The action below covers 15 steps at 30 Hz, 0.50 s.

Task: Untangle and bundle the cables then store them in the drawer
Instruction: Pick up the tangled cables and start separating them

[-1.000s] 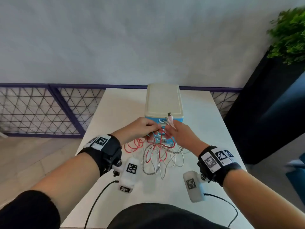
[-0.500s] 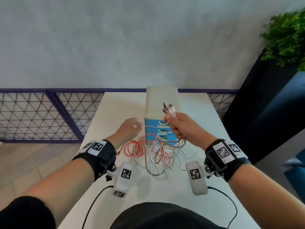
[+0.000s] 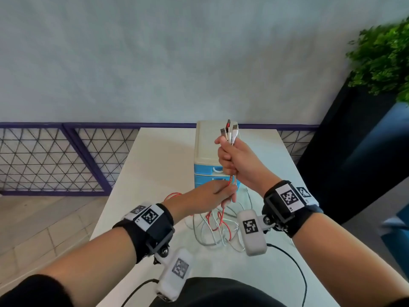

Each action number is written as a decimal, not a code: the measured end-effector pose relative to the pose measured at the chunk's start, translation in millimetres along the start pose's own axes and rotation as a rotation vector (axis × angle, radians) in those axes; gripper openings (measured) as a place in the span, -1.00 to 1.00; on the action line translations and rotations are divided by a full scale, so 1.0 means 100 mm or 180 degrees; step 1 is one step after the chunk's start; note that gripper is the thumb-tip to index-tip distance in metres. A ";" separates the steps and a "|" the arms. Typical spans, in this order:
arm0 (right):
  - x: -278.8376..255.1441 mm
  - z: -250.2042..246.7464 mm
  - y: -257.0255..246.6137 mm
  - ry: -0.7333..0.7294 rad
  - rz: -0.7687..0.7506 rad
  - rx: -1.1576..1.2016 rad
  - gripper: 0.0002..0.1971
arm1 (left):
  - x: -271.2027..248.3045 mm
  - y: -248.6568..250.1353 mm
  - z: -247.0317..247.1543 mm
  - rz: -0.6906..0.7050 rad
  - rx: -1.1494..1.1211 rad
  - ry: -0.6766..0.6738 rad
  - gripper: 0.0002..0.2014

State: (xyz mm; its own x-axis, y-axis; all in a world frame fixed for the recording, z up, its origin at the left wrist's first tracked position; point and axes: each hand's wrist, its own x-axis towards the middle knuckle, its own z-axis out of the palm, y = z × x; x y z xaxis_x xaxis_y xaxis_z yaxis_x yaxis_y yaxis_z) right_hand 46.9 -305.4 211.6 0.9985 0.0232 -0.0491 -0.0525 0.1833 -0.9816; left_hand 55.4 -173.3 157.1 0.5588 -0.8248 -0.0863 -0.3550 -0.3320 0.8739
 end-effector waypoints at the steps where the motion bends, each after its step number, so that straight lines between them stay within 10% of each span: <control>1: 0.01 0.02 -0.02 0.0079 -0.0016 -0.0031 -0.81 | 0.00 -0.05 0.03 -0.0013 0.0038 -0.0009 -0.71; 15: 0.01 0.06 -0.37 0.0220 -0.0198 0.0090 -0.79 | -0.06 -0.79 0.14 -0.0805 0.0991 0.0217 -0.87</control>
State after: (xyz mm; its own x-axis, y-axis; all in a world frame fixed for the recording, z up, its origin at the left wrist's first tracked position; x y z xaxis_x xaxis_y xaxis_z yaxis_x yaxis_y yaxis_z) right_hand 49.8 -305.8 249.2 0.9984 -0.0567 -0.0018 0.0101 0.2101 -0.9776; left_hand 69.6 -148.8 82.1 0.7022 -0.6707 -0.2389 -0.4042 -0.6518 0.6418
